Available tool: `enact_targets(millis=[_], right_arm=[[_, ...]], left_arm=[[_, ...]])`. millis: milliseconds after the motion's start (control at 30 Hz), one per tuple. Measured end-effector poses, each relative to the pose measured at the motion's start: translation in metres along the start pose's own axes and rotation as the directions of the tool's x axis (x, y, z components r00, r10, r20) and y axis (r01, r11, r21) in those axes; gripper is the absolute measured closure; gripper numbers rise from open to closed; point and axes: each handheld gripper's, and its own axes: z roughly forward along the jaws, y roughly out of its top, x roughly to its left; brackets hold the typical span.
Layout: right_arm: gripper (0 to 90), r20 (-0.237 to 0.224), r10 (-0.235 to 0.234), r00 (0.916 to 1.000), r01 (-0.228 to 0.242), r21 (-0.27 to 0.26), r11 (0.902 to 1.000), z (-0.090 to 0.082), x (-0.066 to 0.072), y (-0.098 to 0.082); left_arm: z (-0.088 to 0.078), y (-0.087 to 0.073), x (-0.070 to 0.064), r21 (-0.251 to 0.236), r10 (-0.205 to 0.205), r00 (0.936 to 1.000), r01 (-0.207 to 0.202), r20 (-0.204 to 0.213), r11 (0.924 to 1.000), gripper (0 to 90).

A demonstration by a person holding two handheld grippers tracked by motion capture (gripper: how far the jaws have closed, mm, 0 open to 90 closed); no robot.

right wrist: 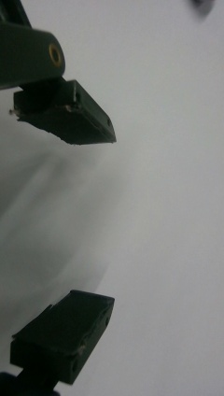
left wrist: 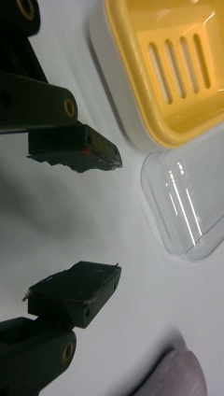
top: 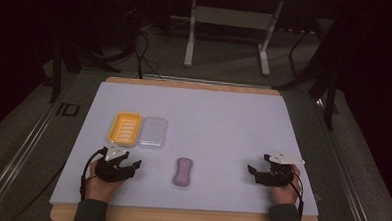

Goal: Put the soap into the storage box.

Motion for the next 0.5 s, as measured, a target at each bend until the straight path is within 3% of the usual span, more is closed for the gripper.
enact_targets(millis=[167,233,500], right_arm=[[13.7,0.004,-0.004,1.0000,0.004,-0.018,0.9998,-0.002,0.000,-0.001],[13.7,0.020,-0.031,0.9993,0.031,-0.015,0.9994,-0.001,0.003,-0.001],[13.2,0.019,-0.028,0.9994,0.029,-0.034,0.9990,-0.003,0.003,-0.002]], left_arm=[[0.001,0.002,-0.004,0.015,0.001,0.9997,-0.002,0.026,0.9999,40.4],[0.003,0.005,-0.008,0.038,0.015,0.9996,-0.016,0.025,0.9991,38.8],[0.001,0.015,-0.016,0.066,0.035,0.9990,-0.037,0.027,0.9972,38.6]])
